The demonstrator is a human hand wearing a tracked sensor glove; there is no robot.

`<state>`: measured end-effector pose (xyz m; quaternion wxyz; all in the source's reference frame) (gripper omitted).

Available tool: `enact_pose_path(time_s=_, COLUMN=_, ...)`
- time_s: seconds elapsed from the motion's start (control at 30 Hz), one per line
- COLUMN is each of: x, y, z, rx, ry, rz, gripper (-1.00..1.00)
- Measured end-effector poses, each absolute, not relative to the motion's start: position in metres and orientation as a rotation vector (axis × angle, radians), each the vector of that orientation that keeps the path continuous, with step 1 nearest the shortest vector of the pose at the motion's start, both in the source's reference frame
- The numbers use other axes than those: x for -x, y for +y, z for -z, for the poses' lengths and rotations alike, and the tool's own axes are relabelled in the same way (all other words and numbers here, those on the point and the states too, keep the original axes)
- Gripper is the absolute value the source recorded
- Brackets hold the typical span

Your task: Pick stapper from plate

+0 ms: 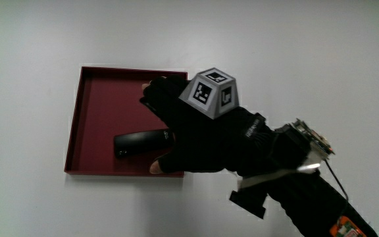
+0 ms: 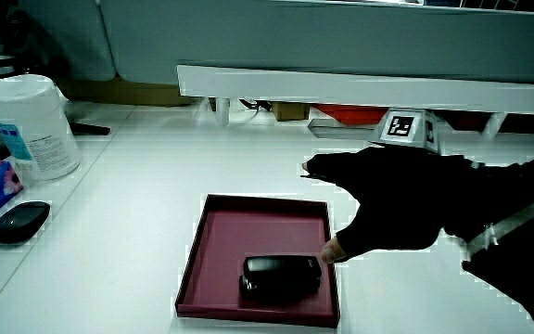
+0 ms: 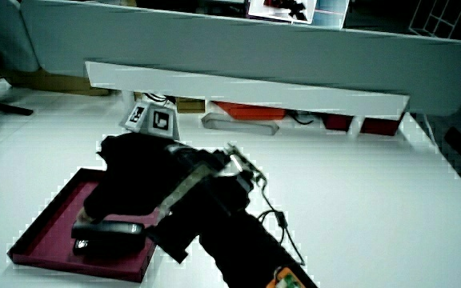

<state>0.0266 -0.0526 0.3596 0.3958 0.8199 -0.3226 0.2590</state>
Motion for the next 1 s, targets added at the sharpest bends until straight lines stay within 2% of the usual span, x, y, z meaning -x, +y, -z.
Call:
enact_pose_path(time_s=0.6, x=0.012, y=-0.066, z=-0.436, rx=-1.956, ry=-0.721, rz=-0.635, gripper=0.0)
enact_pose_path(time_s=1.0, x=0.022, y=-0.062, z=-0.474, rx=-1.927, ry=-0.679, rz=-0.618, gripper=0.0)
